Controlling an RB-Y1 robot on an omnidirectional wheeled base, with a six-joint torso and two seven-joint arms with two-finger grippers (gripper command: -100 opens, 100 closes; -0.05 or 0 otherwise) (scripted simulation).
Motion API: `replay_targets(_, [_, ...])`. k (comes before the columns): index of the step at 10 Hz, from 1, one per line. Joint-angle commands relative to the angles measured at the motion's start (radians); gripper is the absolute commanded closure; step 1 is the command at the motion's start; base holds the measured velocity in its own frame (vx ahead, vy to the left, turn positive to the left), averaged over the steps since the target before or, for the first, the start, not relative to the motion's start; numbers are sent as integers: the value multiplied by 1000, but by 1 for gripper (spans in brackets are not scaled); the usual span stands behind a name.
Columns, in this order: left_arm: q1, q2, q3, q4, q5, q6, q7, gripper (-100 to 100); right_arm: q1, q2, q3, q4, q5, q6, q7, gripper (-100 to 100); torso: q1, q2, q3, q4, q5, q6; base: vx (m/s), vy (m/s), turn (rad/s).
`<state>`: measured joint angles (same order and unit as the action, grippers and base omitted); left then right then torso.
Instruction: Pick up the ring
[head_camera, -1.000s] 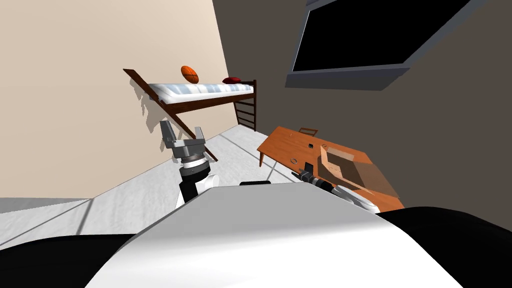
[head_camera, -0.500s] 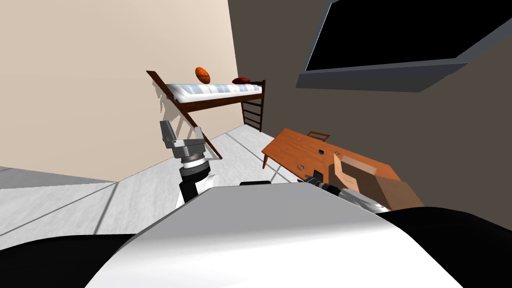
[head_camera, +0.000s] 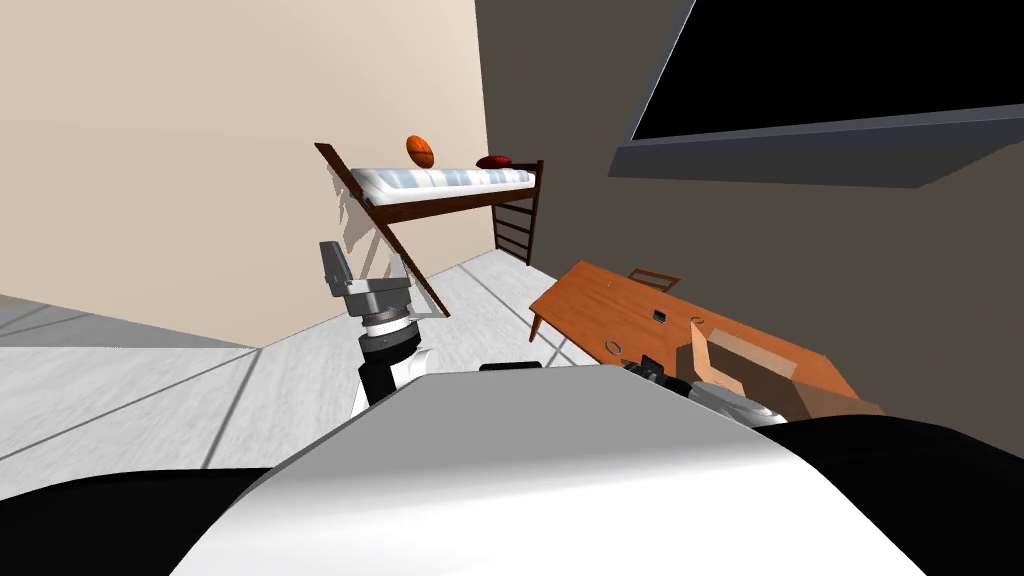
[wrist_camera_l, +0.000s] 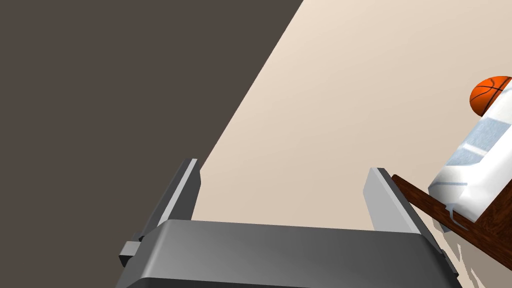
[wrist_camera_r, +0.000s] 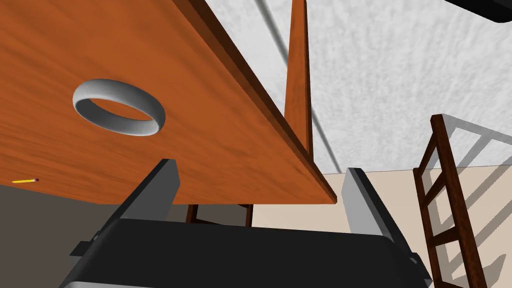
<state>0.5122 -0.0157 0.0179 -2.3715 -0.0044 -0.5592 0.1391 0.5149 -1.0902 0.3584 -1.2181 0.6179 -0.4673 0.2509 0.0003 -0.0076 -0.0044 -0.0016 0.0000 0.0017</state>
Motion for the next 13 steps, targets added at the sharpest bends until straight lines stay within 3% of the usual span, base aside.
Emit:
replay_targets(1, [0, 0, 0, 0, 0, 0, 0, 0, -8, -15, 33, 50, 18, -3, 8, -100, 0, 0, 0, 0, 0, 0, 68, 12, 153])
replay_targets(2, [0, 0, 0, 0, 0, 0, 0, 0, -8, -15, 33, 62, 18, -3, 8, -100, 0, 0, 0, 0, 0, 0, 63, -2, 84])
replay_targets(5, [0, 0, 0, 0, 0, 0, 0, 0, -38, -53, 121, 167, 58, -3, 5, -100, -1, -4, -2, -1, 0, -1, 138, -7, 199])
replay_targets(6, [0, 0, 0, 0, 0, 0, 0, 0, -38, -53, 126, 178, 58, -3, 5, -100, -1, -6, -3, -1, 0, -1, 110, -7, 41])
replay_targets(9, [0, 0, 0, 0, 0, 0, 0, 0, -62, -62, 205, 262, 88, -6, -1, -100, -1, -1, -1, 0, 0, 0, 93, -26, 127])
replay_targets(13, [0, 0, 0, 0, 0, 0, 0, 0, -72, -52, 245, 297, 101, -9, -4, -100, 0, 1, 1, 0, 0, 0, 68, -21, 34])
